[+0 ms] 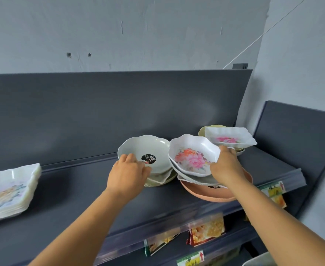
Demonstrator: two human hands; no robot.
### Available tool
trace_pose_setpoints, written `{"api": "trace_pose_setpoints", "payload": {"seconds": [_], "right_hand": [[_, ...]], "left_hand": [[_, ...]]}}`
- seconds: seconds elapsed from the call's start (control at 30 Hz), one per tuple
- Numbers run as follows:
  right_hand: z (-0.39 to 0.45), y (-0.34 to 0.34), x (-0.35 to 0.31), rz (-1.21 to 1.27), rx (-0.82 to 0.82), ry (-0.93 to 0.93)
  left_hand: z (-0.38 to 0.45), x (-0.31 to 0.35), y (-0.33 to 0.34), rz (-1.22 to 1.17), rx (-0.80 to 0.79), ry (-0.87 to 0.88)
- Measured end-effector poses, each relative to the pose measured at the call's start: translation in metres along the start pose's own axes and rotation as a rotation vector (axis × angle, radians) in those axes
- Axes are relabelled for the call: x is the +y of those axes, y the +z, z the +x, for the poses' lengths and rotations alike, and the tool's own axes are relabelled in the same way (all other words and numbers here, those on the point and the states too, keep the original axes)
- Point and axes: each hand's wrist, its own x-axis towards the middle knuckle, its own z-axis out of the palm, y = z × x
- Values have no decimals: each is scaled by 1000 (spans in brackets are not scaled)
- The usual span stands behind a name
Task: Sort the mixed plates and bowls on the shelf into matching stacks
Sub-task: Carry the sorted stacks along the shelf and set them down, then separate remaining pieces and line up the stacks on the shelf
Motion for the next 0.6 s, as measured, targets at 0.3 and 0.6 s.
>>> {"api": "trace_pose_setpoints", "payload": {"seconds": [0.3, 0.6], "right_hand": [[-3, -10, 4, 80, 22, 92], [3, -4, 0, 170, 47, 74]], "left_hand": [[4, 2, 1, -155, -34, -266], [17, 4, -1, -285, -97, -498]]}}
